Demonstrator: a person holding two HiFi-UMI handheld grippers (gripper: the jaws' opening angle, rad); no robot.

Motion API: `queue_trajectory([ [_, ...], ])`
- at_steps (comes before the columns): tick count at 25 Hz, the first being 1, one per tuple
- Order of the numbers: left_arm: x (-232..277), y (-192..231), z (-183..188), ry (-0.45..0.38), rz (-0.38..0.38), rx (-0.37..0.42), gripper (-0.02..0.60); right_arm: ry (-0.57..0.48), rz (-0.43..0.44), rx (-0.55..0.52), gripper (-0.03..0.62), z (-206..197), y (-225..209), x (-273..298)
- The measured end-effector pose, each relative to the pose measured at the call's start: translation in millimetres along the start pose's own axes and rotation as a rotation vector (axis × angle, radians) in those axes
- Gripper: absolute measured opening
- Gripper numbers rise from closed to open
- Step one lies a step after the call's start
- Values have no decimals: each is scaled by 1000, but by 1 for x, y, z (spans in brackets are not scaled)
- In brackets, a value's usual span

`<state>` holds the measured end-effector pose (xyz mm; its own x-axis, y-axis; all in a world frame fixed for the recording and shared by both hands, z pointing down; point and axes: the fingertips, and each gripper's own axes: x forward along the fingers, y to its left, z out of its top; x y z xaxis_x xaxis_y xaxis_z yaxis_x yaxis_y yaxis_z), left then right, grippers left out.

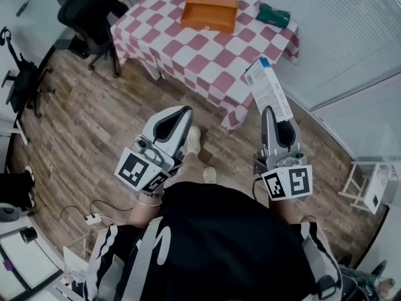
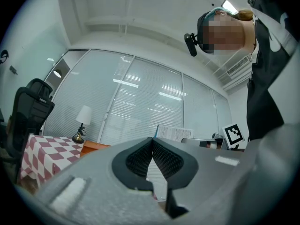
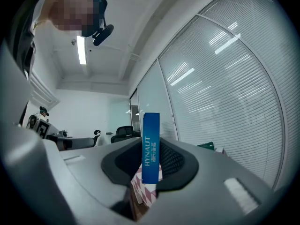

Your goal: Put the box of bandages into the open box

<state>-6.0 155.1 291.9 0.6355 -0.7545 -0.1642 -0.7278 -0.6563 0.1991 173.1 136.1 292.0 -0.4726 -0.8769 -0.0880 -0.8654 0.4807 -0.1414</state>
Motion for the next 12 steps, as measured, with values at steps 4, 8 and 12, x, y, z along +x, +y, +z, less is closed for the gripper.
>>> queue_trajectory([
  [4, 16, 18, 3, -8, -16, 5, -2, -7, -10, -8, 72, 0, -7, 20],
  [8, 31, 36, 4, -14, -34, 7, -2, -13, -23, -14, 72, -1, -13, 40],
  [12, 51, 57, 5, -13, -49, 4, -2, -15, -32, -17, 72, -3, -22, 65],
])
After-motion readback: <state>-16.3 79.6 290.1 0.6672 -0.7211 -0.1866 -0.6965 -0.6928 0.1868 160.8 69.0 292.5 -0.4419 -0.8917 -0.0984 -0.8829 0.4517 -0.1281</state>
